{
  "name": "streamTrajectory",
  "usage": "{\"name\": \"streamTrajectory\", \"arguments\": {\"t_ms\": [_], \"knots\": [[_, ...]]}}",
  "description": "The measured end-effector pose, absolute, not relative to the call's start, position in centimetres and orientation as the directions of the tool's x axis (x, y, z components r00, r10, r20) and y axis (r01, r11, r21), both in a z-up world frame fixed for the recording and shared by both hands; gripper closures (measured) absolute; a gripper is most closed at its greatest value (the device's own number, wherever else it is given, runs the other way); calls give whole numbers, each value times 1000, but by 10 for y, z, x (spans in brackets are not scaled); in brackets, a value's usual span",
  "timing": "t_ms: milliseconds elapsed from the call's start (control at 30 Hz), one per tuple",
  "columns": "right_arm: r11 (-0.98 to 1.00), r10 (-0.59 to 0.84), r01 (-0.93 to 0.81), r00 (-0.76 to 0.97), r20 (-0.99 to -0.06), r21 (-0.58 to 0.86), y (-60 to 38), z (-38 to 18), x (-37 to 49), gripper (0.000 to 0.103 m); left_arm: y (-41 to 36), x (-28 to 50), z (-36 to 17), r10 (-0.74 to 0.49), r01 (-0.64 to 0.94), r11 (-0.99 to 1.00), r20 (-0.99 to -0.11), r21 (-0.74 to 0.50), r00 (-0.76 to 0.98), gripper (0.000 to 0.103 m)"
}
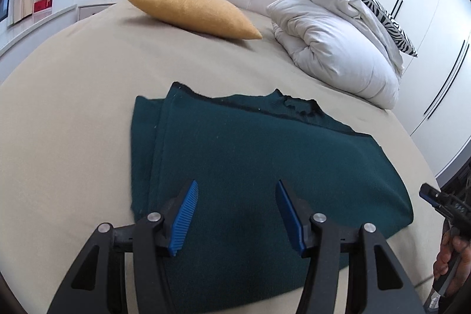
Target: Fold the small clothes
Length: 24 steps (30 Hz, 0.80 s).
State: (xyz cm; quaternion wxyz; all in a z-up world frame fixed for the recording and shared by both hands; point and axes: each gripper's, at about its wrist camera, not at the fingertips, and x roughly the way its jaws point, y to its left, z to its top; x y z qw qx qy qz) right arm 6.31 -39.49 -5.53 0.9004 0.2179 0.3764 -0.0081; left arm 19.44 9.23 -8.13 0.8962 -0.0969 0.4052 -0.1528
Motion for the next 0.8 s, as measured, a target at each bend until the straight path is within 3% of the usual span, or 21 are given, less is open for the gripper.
{"name": "streamTrajectory", "arguments": {"t_ms": [100,200,233,300,333,467,567,800], "knots": [[864,325,45,710,-624,501,-374,-73,105,61,91,217,-101,-296,151,955,-758,-257,581,45],[812,391,106,632,-669,574,-376,-117,142,65,96,221,-114,-310,158,950,-761,-268,571,47],[806,381,136,625,-681,576,-381,-128,147,70,94,219,-115,-304,175,953,-759,-249,575,47],[745,393,175,665,-635,644,-406,-146,144,98,89,214,-116,-290,201,957,-758,-211,584,47],[718,390,198,679,-621,668,-418,-149,139,101,89,214,-117,-290,207,956,-757,-206,585,47],[647,263,331,749,-608,687,-476,-151,106,102,90,216,-118,-286,203,958,-761,-204,583,47],[670,175,398,736,-654,627,-482,-131,88,91,89,215,-119,-278,202,960,-760,-196,588,47],[733,447,116,662,-602,671,-379,-98,97,90,87,215,-119,-264,203,963,-761,-176,593,47]]}}
